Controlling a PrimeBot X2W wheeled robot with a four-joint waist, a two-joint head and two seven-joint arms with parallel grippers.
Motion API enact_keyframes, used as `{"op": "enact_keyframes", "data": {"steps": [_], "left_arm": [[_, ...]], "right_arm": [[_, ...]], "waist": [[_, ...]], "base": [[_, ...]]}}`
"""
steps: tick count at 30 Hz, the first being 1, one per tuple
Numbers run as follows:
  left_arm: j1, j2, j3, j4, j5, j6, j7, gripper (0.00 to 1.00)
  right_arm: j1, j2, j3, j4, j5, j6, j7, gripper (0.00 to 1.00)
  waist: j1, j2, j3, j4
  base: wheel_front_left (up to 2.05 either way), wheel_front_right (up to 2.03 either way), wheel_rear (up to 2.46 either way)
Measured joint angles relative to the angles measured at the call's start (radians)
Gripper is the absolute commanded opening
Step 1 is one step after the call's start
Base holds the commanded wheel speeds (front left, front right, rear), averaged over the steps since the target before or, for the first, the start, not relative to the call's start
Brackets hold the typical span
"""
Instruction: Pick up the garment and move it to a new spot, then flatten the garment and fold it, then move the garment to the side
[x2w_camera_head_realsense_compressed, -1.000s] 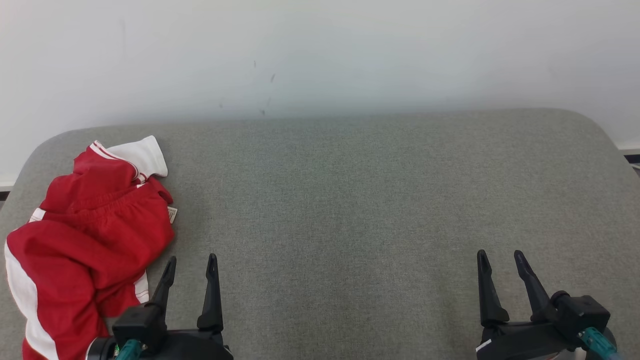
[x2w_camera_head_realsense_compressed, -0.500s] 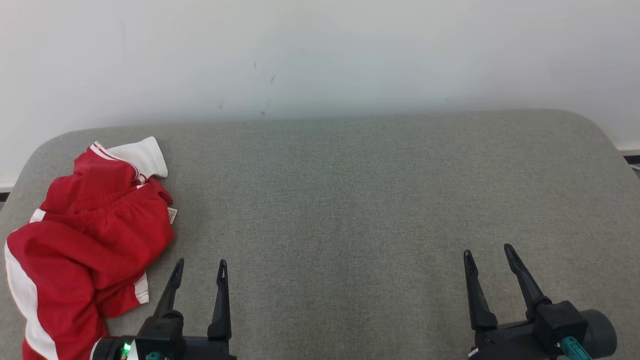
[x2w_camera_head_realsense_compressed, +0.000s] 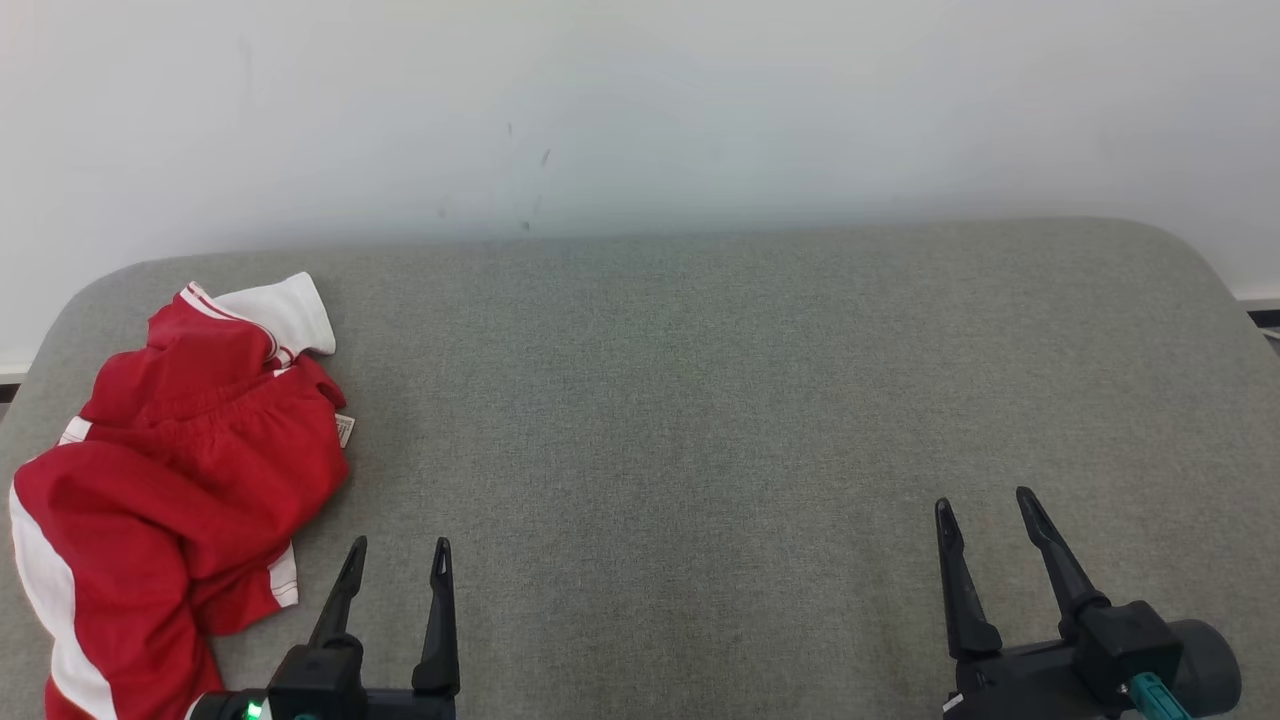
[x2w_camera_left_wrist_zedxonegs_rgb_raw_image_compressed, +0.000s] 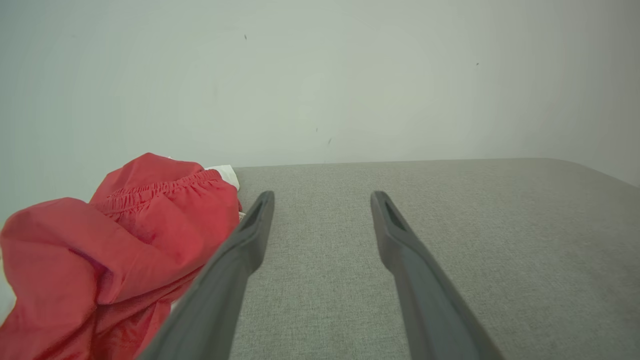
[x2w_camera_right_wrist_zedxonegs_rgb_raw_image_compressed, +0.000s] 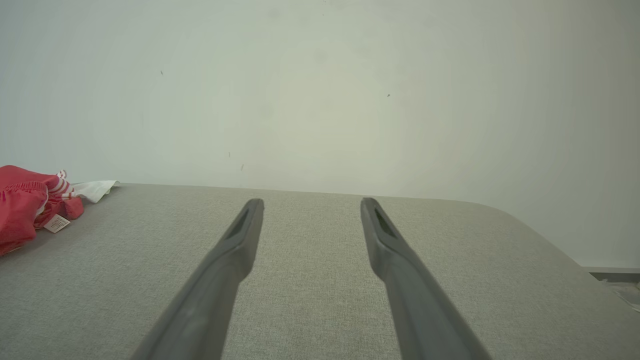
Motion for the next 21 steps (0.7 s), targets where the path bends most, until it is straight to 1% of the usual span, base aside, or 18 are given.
{"op": "enact_keyframes", "data": {"steps": [2, 21], "left_arm": [[0.000, 0.000, 0.001, 0.001, 0.000, -0.007, 0.000, 1.00], [0.000, -0.006, 0.009, 0.004, -0.002, -0.009, 0.000, 1.00]], "right_arm": [[0.000, 0.000, -0.002, 0.001, 0.000, 0.002, -0.001, 1.00], [0.001, 0.006, -0.015, 0.004, 0.000, 0.011, -0.001, 1.00]], "waist": [[0.0000, 0.0000, 0.000, 0.000], [0.0000, 0.0000, 0.000, 0.001]], "base": [[0.00, 0.00, 0.00], [0.00, 0.00, 0.00]]}}
